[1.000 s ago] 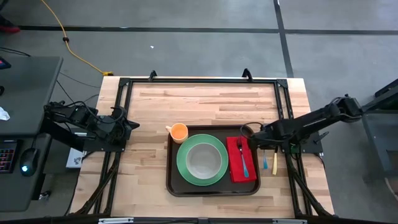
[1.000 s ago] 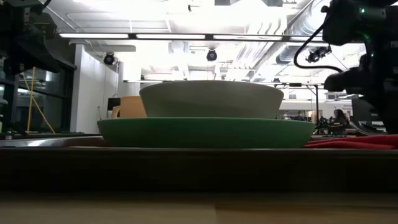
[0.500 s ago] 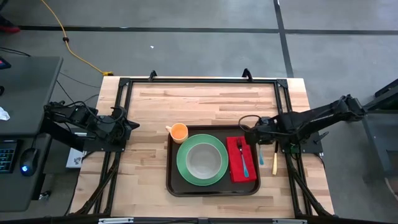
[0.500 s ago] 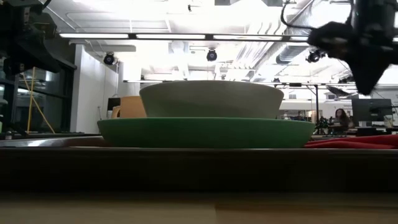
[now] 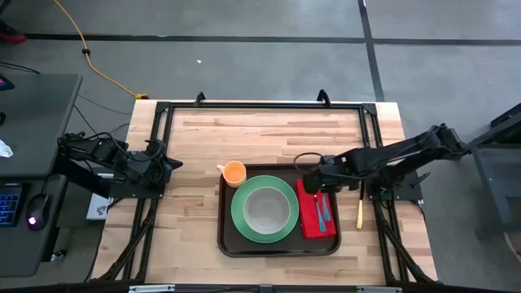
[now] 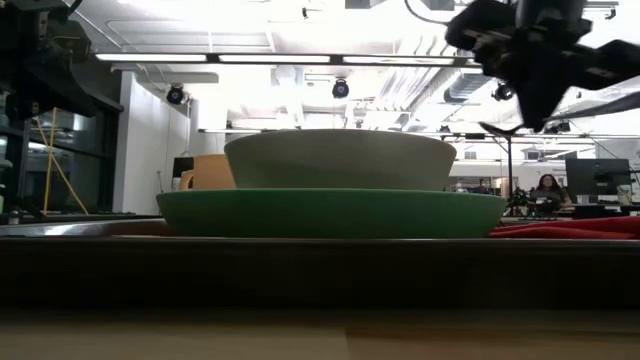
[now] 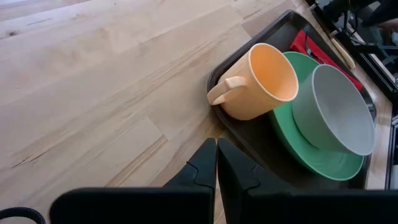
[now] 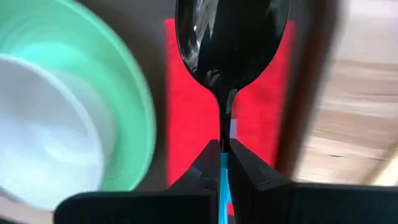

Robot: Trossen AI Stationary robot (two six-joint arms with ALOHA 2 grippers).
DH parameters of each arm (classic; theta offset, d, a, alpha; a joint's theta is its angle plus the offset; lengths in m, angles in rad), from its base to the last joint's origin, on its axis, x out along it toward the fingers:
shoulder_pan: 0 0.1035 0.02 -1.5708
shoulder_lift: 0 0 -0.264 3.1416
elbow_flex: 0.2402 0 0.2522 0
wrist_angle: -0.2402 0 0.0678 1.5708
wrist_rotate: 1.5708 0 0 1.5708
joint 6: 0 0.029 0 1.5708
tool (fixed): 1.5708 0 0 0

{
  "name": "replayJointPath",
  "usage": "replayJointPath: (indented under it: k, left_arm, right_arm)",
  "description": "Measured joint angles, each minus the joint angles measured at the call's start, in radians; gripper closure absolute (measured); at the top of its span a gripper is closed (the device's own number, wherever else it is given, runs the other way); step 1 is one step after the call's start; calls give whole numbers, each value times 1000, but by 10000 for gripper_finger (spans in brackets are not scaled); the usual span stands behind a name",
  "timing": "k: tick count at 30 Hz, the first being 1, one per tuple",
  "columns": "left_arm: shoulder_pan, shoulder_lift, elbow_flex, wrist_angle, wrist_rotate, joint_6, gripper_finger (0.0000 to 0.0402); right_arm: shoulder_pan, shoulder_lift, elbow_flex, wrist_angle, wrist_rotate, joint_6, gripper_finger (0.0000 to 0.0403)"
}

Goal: Set up tray
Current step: Put the blue spoon to the left side of the blue fork on top of the table napkin on the brown serving tray

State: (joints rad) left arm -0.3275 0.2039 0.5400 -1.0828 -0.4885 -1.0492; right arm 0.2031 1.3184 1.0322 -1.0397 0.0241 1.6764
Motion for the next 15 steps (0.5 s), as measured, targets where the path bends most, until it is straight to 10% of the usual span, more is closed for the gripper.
replayJointPath:
  k: [15]
  left_arm:
    - [0,0,0,0,-1,0,357]
  right_arm:
    - [1,194,33,183,-68,-43,401]
